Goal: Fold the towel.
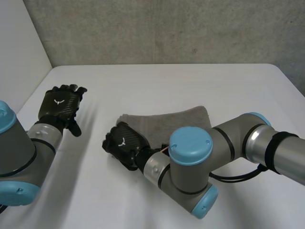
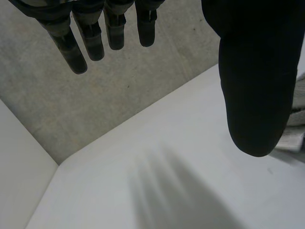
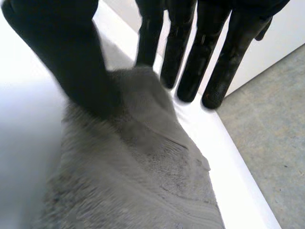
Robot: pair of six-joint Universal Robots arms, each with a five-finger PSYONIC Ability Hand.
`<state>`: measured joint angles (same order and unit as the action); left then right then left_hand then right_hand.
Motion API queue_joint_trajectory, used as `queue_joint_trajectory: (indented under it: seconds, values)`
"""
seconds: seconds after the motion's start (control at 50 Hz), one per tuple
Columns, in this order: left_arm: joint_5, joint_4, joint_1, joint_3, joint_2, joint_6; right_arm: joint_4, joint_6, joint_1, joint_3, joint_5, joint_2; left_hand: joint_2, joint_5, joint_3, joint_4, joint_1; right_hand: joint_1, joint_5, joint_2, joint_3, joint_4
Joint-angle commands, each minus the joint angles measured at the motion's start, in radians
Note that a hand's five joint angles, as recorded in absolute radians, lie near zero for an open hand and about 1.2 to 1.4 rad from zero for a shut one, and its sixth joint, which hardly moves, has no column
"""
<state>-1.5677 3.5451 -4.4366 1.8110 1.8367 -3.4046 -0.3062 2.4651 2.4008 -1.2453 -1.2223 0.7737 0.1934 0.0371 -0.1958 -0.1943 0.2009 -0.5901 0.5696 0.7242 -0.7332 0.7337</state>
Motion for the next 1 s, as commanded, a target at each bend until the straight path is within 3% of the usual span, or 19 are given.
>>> queue_joint_trajectory:
  seconds: [0.02,0.12,0.22,0.34,0.46,0.52,0.56,0.58,0.6,0.62,0.64,0.78,0.9,1.0]
  values:
    - [0.002,0.000,0.013,-0.001,0.001,0.001,0.009,0.032,-0.011,-0.028,-0.077,0.118,0.014,-0.004,-0.012,-0.013,0.007,0.416,-0.570,-0.550,0.559,-0.559]
    - [0.003,0.001,0.084,-0.032,0.004,0.002,0.012,0.228,-0.113,-0.146,-0.186,0.289,0.017,-0.001,-0.015,-0.016,0.010,0.416,-0.570,-0.550,0.559,-0.559]
    - [0.002,0.012,0.157,-0.070,0.024,0.002,0.041,0.374,-0.202,-0.271,-0.204,0.381,0.029,0.011,-0.026,-0.028,0.021,0.416,-0.570,-0.550,0.559,-0.559]
    - [-0.006,0.015,0.253,-0.151,0.125,0.001,0.131,0.429,-0.346,-0.399,-0.209,0.397,0.035,0.017,-0.032,-0.034,0.027,0.416,-0.570,-0.550,0.559,-0.559]
    - [-0.011,0.012,0.278,-0.206,0.205,-0.001,0.134,0.434,-0.433,-0.488,-0.197,0.391,0.035,0.017,-0.032,-0.034,0.027,0.405,-0.559,-0.539,0.548,-0.549]
    - [-0.011,0.009,0.280,-0.220,0.242,-0.001,0.111,0.431,-0.465,-0.519,-0.197,0.375,0.038,0.020,-0.035,-0.037,0.030,0.226,-0.380,-0.360,0.369,-0.370]
    - [-0.011,0.009,0.280,-0.220,0.251,-0.002,0.064,0.431,-0.491,-0.534,-0.198,0.349,0.035,0.017,-0.032,-0.034,0.027,-0.203,0.049,0.069,-0.060,0.059]
    - [-0.011,0.009,0.280,-0.217,0.257,-0.002,0.064,0.431,-0.491,-0.534,-0.198,0.349,0.035,0.017,-0.032,-0.034,0.027,-0.205,0.051,0.071,-0.062,0.062]
    - [-0.011,0.009,0.280,-0.214,0.259,-0.002,0.032,0.425,-0.499,-0.539,-0.200,0.340,0.035,0.017,-0.032,-0.034,0.027,-0.563,0.409,0.429,-0.420,0.419]
    - [-0.011,0.009,0.280,-0.214,0.259,-0.002,0.032,0.425,-0.499,-0.539,-0.200,0.340,0.035,0.017,-0.032,-0.034,0.027,-0.566,0.412,0.432,-0.423,0.423]
    - [-0.011,0.011,0.278,-0.208,0.259,-0.002,0.004,0.422,-0.503,-0.543,-0.195,0.332,0.035,0.017,-0.032,-0.034,0.027,-0.804,0.650,0.670,-0.661,0.660]
    - [-0.012,0.009,0.272,-0.173,0.230,-0.001,-0.044,0.368,-0.509,-0.510,-0.209,0.308,0.035,0.017,-0.032,-0.034,0.027,-0.806,0.652,0.672,-0.663,0.663]
    - [-0.014,0.014,0.264,-0.148,0.187,0.001,-0.045,0.250,-0.486,-0.402,-0.224,0.375,0.032,0.014,-0.029,-0.031,0.024,-0.806,0.652,0.672,-0.663,0.663]
    - [-0.023,0.015,0.263,-0.141,0.168,-0.001,-0.039,0.242,-0.308,-0.267,-0.236,0.372,0.032,0.014,-0.029,-0.031,0.024,-0.806,0.652,0.672,-0.663,0.663]
